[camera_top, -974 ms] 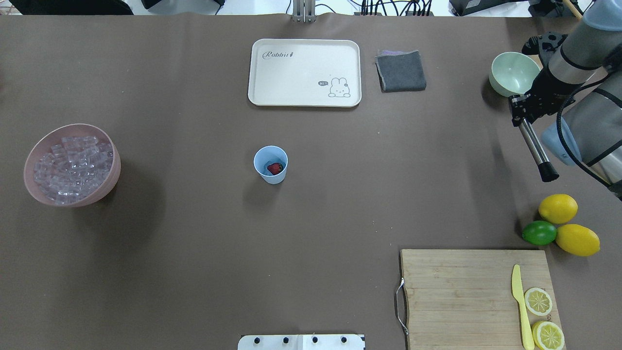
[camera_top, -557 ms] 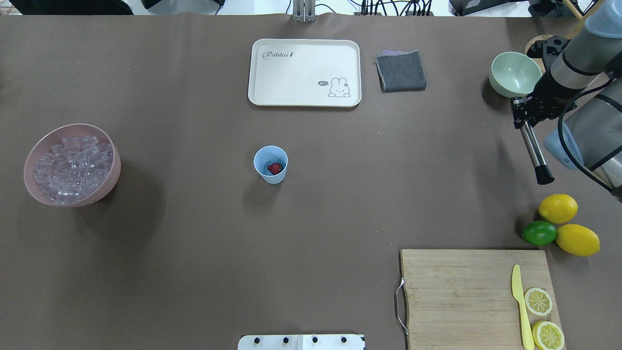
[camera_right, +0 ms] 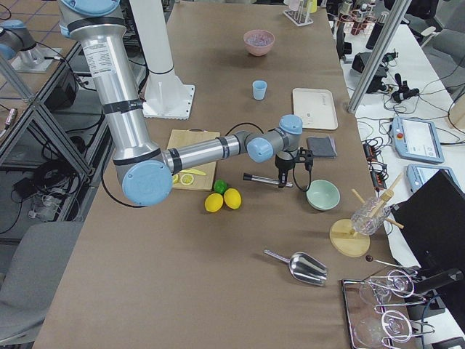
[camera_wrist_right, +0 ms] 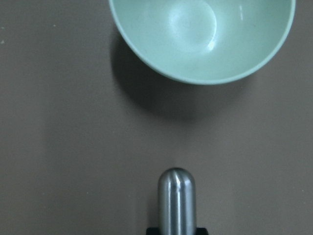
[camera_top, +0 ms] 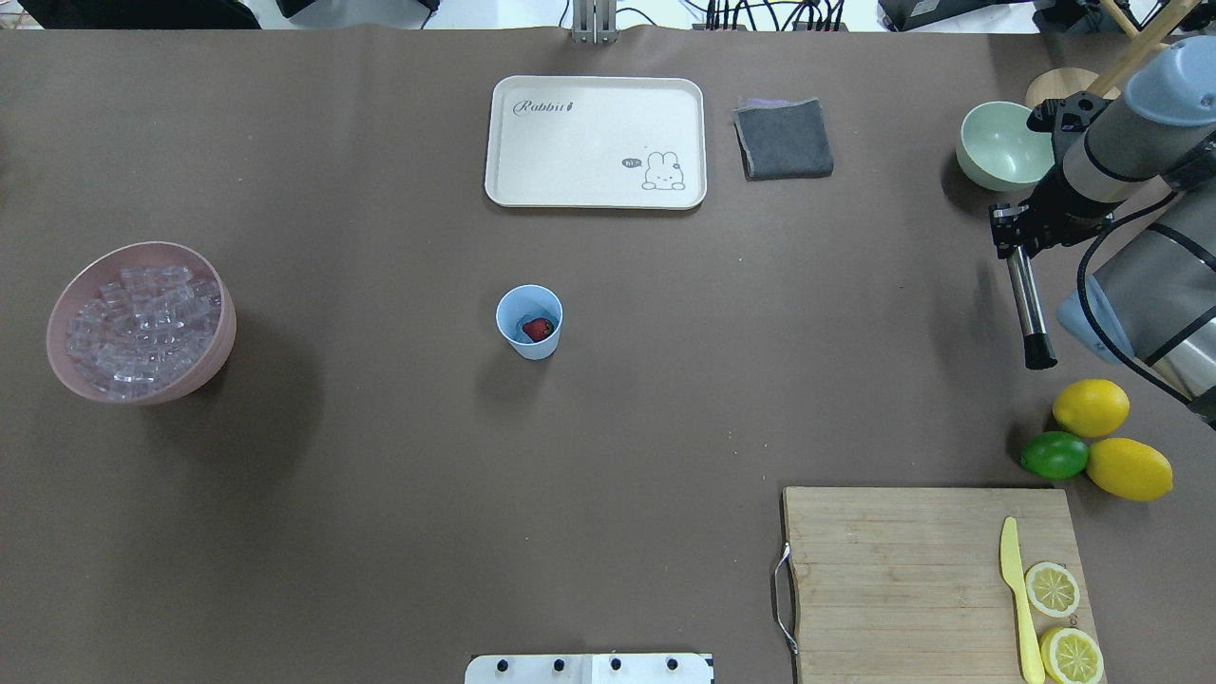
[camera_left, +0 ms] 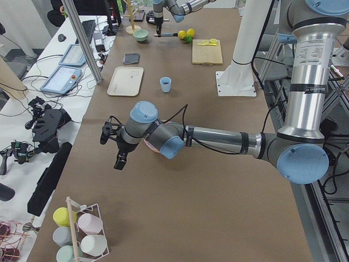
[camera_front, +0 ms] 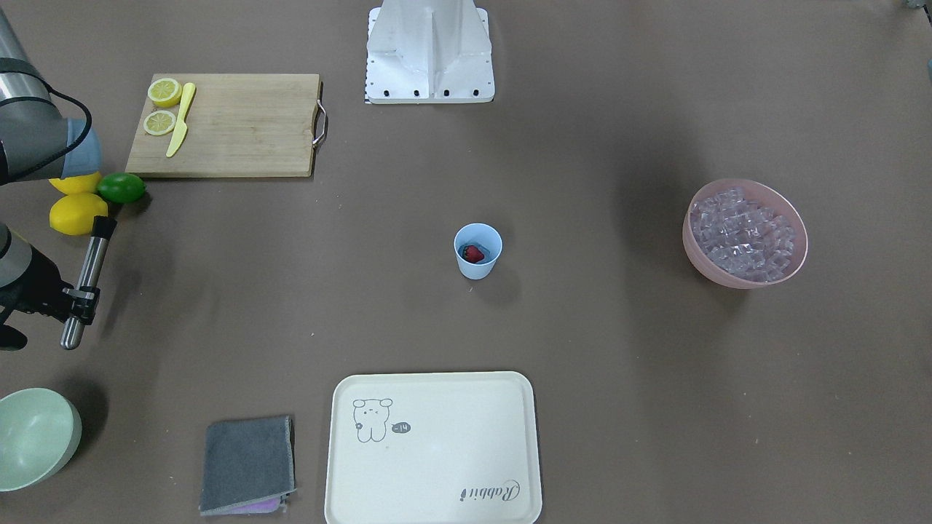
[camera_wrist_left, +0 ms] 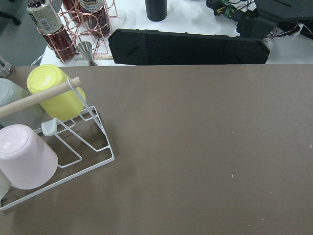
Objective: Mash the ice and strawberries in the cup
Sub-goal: 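Lower the muddler upright onto the table and open the right gripper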
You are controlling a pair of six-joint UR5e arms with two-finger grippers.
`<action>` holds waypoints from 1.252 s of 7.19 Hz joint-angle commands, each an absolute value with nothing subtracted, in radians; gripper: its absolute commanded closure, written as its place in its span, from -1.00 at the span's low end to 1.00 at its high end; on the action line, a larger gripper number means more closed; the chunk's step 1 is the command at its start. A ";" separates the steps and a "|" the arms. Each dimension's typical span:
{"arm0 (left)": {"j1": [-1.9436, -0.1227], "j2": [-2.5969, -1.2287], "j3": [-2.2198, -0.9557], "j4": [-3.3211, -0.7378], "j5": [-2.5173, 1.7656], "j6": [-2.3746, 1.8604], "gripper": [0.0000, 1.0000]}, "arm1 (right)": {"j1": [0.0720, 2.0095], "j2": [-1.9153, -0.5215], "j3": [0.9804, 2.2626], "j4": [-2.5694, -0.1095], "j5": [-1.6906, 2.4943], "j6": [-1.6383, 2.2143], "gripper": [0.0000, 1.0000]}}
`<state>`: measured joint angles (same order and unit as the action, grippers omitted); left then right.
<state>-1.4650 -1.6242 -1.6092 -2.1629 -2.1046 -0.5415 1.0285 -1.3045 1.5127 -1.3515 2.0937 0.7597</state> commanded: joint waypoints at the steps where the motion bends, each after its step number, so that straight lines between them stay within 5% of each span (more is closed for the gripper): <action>1: -1.465 -1.623 -1.609 -2.163 -2.105 -0.541 -0.95 | 1.012 -1.308 1.508 -1.348 2.072 0.765 1.00; 7: -1.450 -1.632 -1.605 -2.161 -2.105 -0.540 -0.95 | 0.979 -1.292 1.442 -1.302 2.066 0.764 1.00; 8: -1.450 -1.632 -1.606 -2.161 -2.105 -0.541 -0.95 | 0.977 -1.283 1.442 -1.302 2.066 0.765 0.18; 9: -1.450 -1.632 -1.606 -2.161 -2.105 -0.541 -0.95 | 0.979 -1.285 1.448 -1.296 2.065 0.779 -0.98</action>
<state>-1.4497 -1.6319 -1.6055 -2.1615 -2.1046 -0.5411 0.9783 -1.2866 1.4439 -1.3015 2.0659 0.7679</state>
